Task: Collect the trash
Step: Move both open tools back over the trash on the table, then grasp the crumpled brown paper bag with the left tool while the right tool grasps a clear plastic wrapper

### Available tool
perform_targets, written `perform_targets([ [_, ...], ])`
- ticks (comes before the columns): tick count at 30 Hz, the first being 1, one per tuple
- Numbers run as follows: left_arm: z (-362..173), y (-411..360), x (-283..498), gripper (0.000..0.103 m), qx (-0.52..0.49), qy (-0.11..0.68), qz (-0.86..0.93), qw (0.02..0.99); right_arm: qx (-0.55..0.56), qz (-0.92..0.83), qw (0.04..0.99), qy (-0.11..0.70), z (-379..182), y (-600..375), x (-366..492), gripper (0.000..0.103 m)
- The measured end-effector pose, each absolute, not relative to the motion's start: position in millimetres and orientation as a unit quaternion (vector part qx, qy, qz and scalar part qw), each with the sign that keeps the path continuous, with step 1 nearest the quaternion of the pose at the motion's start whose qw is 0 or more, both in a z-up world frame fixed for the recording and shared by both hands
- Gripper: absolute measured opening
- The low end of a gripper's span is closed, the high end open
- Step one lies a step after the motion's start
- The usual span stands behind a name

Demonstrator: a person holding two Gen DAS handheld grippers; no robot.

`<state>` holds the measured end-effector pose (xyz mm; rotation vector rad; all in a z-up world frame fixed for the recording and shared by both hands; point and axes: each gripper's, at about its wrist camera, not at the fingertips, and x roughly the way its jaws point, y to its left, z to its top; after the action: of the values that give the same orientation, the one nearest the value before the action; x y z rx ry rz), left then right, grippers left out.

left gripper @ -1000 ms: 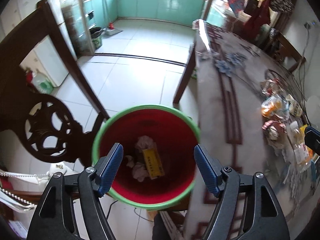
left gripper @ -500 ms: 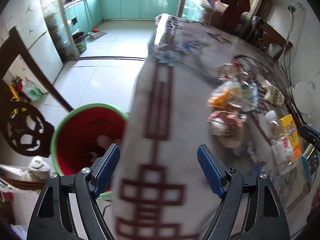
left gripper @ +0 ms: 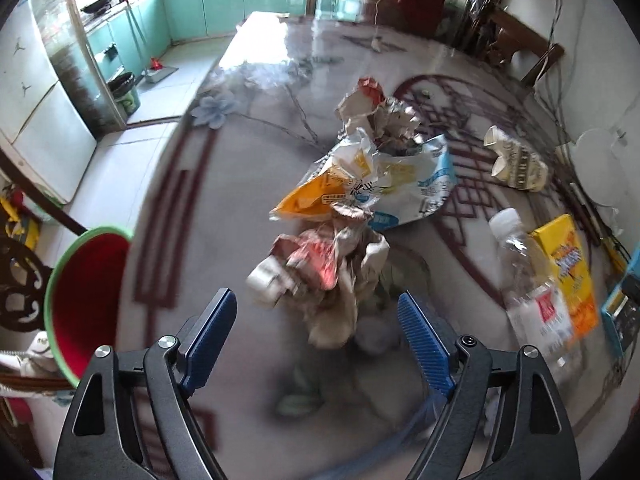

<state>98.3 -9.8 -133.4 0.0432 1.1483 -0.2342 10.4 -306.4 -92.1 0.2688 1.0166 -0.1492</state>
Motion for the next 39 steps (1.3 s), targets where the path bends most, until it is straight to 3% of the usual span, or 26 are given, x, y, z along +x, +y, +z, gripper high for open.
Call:
perform_targets([
  [3, -150, -18, 109, 0.082, 0.027, 0.557, -0.104, 0.823, 0.143, -0.095, 0.856, 0.488, -99, -329, -2, 0.055],
  [4, -155, -19, 112, 0.073, 0.026, 0.563, -0.104, 0.819, 0.146, -0.103, 0.852, 0.492, -102, -336, -5, 0.055],
  [5, -160, -19, 113, 0.056, 0.02, 0.57, -0.106, 0.815, 0.149, -0.11, 0.848, 0.497, -106, -343, -7, 0.055],
  [7, -162, -22, 113, 0.039, 0.034, 0.563, -0.107, 0.819, 0.157, -0.122, 0.84, 0.505, -115, -354, -9, 0.055],
  [10, -162, -22, 112, 0.03, 0.031, 0.571, -0.122, 0.811, 0.175, -0.121, 0.828, 0.519, -127, -364, -8, 0.055],
  [24, -117, -15, 84, 0.031, 0.026, 0.536, -0.114, 0.836, 0.17, -0.082, 0.805, 0.562, -184, -345, 32, 0.055],
  [26, -113, -16, 85, 0.031, 0.025, 0.533, -0.115, 0.838, 0.175, -0.079, 0.807, 0.559, -186, -345, 34, 0.045],
  [27, -112, -12, 83, 0.031, 0.023, 0.533, -0.116, 0.838, 0.176, -0.077, 0.806, 0.56, -186, -345, 34, 0.029],
  [29, -109, -12, 82, 0.031, 0.022, 0.532, -0.118, 0.838, 0.18, -0.077, 0.808, 0.556, -184, -345, 35, 0.023],
  [30, -109, -11, 81, 0.031, 0.022, 0.531, -0.118, 0.839, 0.178, -0.078, 0.81, 0.553, -181, -345, 34, 0.013],
  [39, -105, -8, 76, 0.031, 0.026, 0.526, -0.125, 0.841, 0.134, -0.098, 0.848, 0.503, -119, -332, 22, 0.013],
])
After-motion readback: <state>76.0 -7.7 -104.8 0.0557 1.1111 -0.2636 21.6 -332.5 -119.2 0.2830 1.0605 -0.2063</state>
